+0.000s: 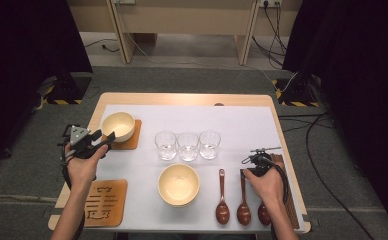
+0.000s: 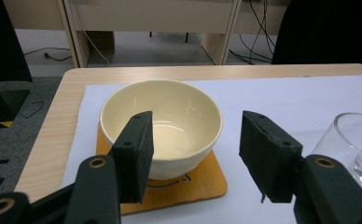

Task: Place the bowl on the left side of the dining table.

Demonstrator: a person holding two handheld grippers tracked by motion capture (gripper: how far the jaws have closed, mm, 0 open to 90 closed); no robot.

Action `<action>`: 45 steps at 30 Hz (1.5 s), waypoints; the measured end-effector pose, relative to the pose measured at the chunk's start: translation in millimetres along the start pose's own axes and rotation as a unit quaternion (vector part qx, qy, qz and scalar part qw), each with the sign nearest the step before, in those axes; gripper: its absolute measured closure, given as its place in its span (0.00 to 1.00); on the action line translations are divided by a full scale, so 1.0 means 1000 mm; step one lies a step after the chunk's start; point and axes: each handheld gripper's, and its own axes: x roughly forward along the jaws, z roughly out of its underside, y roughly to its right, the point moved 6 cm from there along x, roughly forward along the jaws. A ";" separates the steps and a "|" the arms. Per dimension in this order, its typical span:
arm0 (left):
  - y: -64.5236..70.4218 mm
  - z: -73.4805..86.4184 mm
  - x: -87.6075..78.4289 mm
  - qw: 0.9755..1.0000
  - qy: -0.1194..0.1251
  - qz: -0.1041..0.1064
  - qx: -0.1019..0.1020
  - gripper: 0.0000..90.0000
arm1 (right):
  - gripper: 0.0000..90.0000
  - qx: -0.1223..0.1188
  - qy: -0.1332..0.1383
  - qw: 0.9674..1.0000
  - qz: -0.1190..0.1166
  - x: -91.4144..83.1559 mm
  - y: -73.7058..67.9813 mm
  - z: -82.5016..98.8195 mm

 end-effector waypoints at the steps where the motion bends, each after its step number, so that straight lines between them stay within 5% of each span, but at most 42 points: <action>1: 0.000 0.000 0.000 1.000 0.000 0.000 0.000 0.49 | 0.75 0.004 -0.007 1.000 0.001 0.002 -0.001 0.001; 6: -0.001 0.000 0.000 1.000 0.000 -0.002 0.001 0.49 | 0.75 0.010 -0.011 1.000 0.004 0.004 -0.002 0.002; 18: -0.003 -0.001 -0.001 1.000 0.004 -0.003 0.001 0.50 | 0.80 0.029 -0.010 0.998 0.052 0.006 -0.007 0.003; 28: -0.003 0.000 0.000 1.000 0.002 -0.004 0.002 0.50 | 0.84 0.042 -0.008 0.997 0.059 0.005 -0.010 0.003; 40: -0.003 -0.002 0.000 1.000 0.004 -0.003 0.004 0.50 | 0.92 0.025 -0.010 0.998 0.062 0.002 -0.018 0.003; 42: -0.003 -0.002 0.000 1.000 0.005 -0.003 0.004 0.50 | 0.91 0.019 -0.020 0.998 0.058 0.001 -0.021 0.004; 43: -0.003 -0.002 -0.001 1.000 0.006 -0.003 0.003 0.50 | 0.89 0.014 -0.050 0.997 0.053 0.003 -0.023 0.009; 45: -0.003 -0.003 -0.001 1.000 0.006 -0.004 0.004 0.50 | 0.90 0.007 -0.050 0.997 0.054 0.003 -0.024 0.010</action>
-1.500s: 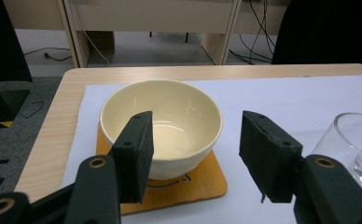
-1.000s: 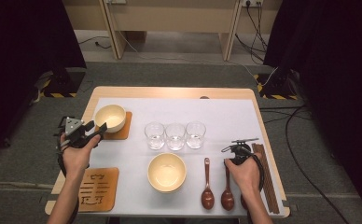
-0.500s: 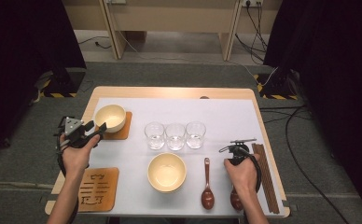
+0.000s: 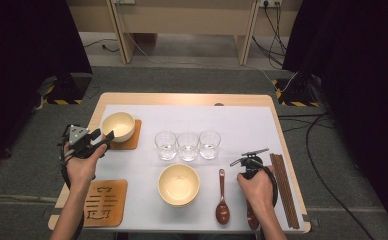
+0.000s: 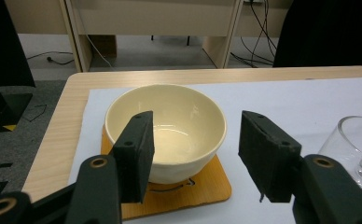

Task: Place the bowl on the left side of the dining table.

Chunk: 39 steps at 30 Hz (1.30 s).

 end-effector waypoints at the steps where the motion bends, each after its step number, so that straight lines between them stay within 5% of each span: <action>1: 0.000 0.000 0.000 1.000 0.000 0.000 0.000 0.50 | 0.91 0.001 -0.005 1.000 -0.003 -0.001 0.000 0.001; 9: 0.001 0.000 0.000 1.000 -0.001 0.001 0.000 0.50 | 0.94 -0.004 -0.025 1.000 -0.015 -0.001 -0.001 0.002; 17: 0.002 -0.001 0.000 1.000 0.002 0.004 0.000 0.50 | 0.94 -0.006 0.016 0.999 -0.047 -0.005 -0.002 -0.002; 29: 0.003 -0.003 -0.002 1.000 0.007 0.007 -0.001 0.50 | 0.94 -0.013 0.086 0.994 -0.065 -0.015 0.000 -0.014; 35: 0.004 -0.005 -0.004 1.000 0.011 0.008 -0.002 0.50 | 0.94 -0.023 0.125 0.989 -0.075 -0.026 0.000 -0.018; 39: 0.006 -0.007 -0.006 1.000 0.014 0.010 -0.002 0.50 | 0.94 -0.040 0.176 0.980 -0.085 -0.040 0.001 -0.021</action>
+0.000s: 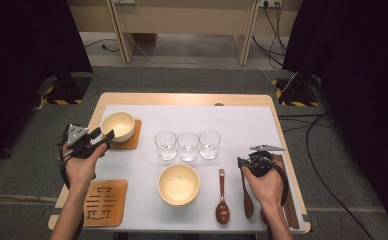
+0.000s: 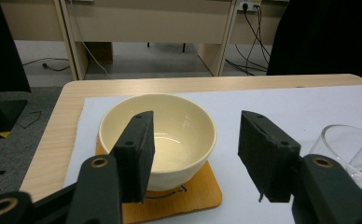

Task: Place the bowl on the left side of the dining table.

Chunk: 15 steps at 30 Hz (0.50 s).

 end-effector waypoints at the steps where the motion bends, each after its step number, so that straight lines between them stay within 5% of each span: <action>1: 0.001 0.000 0.000 1.000 0.000 0.002 0.001 0.50 | 0.94 -0.006 0.010 1.000 0.002 -0.003 0.000 -0.002; 7: 0.004 0.000 0.000 1.000 -0.001 0.005 0.001 0.50 | 0.94 -0.024 0.058 0.998 -0.002 -0.014 -0.003 -0.009; 15: 0.006 0.000 -0.001 1.000 0.001 0.005 0.002 0.50 | 0.94 -0.051 0.124 0.991 -0.006 -0.026 -0.005 -0.018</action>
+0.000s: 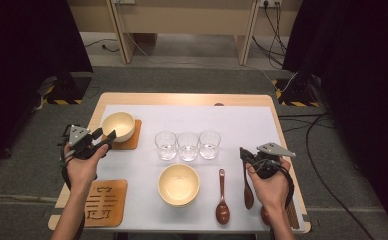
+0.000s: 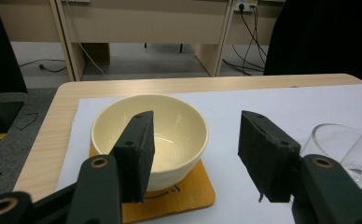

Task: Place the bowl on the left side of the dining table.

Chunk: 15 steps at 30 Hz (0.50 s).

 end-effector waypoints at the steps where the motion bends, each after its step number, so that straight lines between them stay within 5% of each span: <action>1: 0.001 0.000 0.000 1.000 0.001 0.001 0.000 0.50 | 0.94 0.000 0.000 1.000 0.000 0.000 0.000 0.000; 9: 0.004 -0.003 -0.004 1.000 0.007 0.003 0.003 0.50 | 0.94 -0.026 0.069 0.997 0.001 -0.007 -0.001 -0.012; 15: 0.003 -0.003 -0.006 1.000 0.009 0.001 0.002 0.50 | 0.94 -0.036 0.096 0.995 0.001 -0.009 -0.002 -0.018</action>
